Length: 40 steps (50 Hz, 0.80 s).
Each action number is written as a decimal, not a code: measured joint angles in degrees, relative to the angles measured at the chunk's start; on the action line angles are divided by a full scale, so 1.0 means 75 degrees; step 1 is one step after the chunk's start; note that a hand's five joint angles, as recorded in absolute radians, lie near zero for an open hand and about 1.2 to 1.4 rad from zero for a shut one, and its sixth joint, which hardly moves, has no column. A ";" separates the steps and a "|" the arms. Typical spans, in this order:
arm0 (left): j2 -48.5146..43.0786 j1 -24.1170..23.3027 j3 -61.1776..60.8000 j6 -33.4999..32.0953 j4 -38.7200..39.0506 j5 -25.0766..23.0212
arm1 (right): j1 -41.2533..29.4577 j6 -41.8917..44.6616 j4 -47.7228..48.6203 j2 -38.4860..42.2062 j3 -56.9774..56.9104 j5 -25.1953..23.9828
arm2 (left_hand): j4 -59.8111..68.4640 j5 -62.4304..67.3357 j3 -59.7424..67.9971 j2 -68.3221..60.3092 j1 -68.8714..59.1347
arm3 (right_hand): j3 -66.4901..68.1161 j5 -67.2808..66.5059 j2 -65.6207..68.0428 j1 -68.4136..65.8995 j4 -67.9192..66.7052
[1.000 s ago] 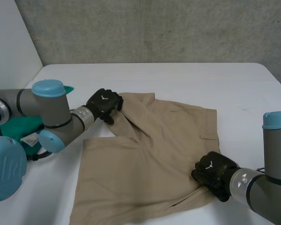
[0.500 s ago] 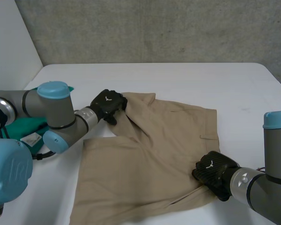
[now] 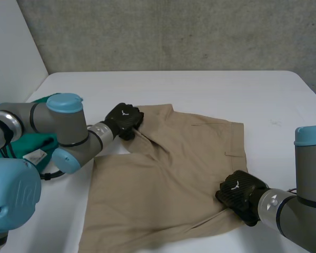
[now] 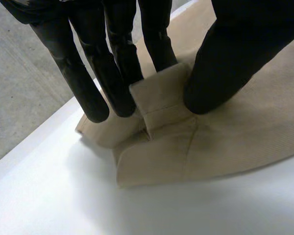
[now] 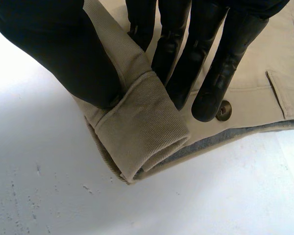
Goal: Fold the laundry.
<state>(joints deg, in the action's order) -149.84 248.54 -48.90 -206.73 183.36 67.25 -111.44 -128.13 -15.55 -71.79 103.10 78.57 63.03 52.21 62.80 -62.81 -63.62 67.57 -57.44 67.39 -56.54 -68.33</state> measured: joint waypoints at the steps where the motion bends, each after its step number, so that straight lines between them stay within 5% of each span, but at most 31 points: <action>1: 0.0013 0.0001 -0.0002 -0.0015 0.0000 0.0082 | 0.0000 0.0000 0.0000 0.0001 0.0000 0.0000 | 0.0435 0.0283 0.0428 -0.0440 -0.0094 | 0.0000 0.0000 0.0000 0.0000 0.0000; 13: 0.1170 0.0019 -0.1110 -0.0704 0.0385 0.1161 | -0.0008 0.0001 -0.0001 -0.0018 -0.0011 0.0020 | 0.0748 0.0323 0.0698 -0.0734 -0.0094 | 0.0000 0.0001 0.0000 0.0000 0.0000; 22: 0.2212 0.0174 -0.2650 -0.0962 0.0975 0.1316 | -0.0034 -0.0002 -0.0003 -0.0025 -0.0002 0.0036 | 0.0749 0.0323 0.0698 -0.0740 -0.0094 | 0.0000 0.0000 0.0000 0.0000 0.0000; 40: 0.2404 0.0292 -0.3764 -0.2346 0.0899 0.2500 | -0.0079 -0.0014 0.0007 -0.0042 0.0048 0.0044 | 0.0750 0.0323 0.0698 -0.0740 -0.0094 | 0.0000 0.0001 0.0000 0.0000 0.0000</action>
<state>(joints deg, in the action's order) -131.81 250.73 -77.13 -224.33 190.10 85.99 -112.04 -128.23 -15.50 -72.11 103.46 78.90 68.65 54.63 68.03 -68.36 -64.33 67.57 -57.44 67.39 -56.54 -68.33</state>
